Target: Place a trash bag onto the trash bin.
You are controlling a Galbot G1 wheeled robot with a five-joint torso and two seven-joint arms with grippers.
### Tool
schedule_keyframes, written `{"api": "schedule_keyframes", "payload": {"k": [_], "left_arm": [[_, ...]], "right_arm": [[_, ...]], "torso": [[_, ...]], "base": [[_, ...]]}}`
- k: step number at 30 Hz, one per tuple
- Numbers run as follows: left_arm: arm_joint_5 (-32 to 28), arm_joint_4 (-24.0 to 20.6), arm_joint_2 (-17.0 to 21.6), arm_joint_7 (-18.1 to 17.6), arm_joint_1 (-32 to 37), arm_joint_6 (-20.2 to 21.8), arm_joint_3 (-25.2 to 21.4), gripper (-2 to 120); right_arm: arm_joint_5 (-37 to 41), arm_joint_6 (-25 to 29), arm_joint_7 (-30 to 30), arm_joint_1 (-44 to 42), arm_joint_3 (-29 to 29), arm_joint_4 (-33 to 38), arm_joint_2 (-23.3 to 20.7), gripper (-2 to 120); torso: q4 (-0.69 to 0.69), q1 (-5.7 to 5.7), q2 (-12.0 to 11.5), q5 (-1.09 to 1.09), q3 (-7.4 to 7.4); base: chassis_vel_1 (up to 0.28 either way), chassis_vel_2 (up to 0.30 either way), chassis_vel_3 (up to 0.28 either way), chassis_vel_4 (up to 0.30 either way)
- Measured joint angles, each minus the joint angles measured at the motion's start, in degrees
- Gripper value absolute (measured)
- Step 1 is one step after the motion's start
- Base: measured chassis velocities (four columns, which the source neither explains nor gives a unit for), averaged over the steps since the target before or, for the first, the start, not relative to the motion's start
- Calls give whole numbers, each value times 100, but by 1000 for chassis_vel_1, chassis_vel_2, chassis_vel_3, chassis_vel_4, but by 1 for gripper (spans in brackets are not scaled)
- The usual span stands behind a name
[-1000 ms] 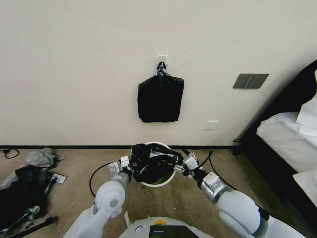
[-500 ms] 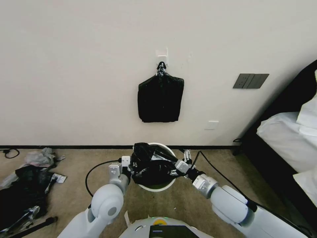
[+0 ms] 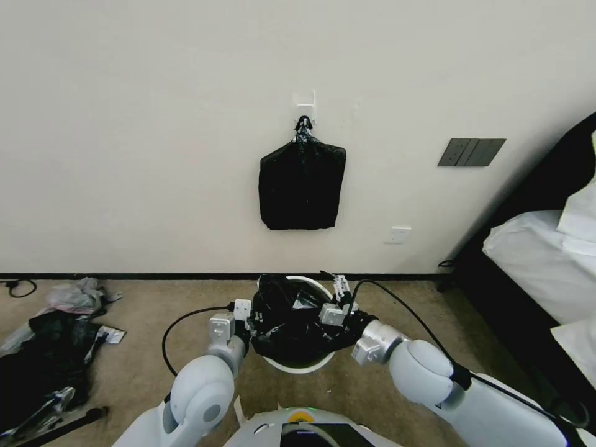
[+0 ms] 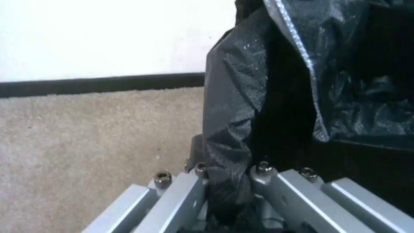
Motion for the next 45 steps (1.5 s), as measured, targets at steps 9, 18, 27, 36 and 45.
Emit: {"api": "schedule_keyframes", "payload": {"k": [9,18,27,36,45], "left_arm": [[-434,-12,-30,-151,-25,45,-3,1],[-654,-26,-13,-208,-25,52,-77,1],[-715,-17,29,-199,-66,51,-127,1],[-645,-36,156,-1,-43,17,-226,1],[-164,-73,293,460,94,-109,-268,1]], "right_arm": [[-648,935,107,-116,78,-3,116,100],[-896,1384,426,-244,184,-76,175,71],[-361,1677,721,-448,252,-100,138,39],[1423,1756,870,-441,330,-96,23,4],[3174,1726,857,-173,435,-208,-18,0]], "torso": [[-1,0,0,0,0],[0,0,0,0,0],[0,0,0,0,0],[-1,0,0,0,0],[-1,0,0,1,0]], "base": [[0,0,0,0],[0,0,0,0],[0,0,0,0],[0,0,0,0],[0,0,0,0]]}}
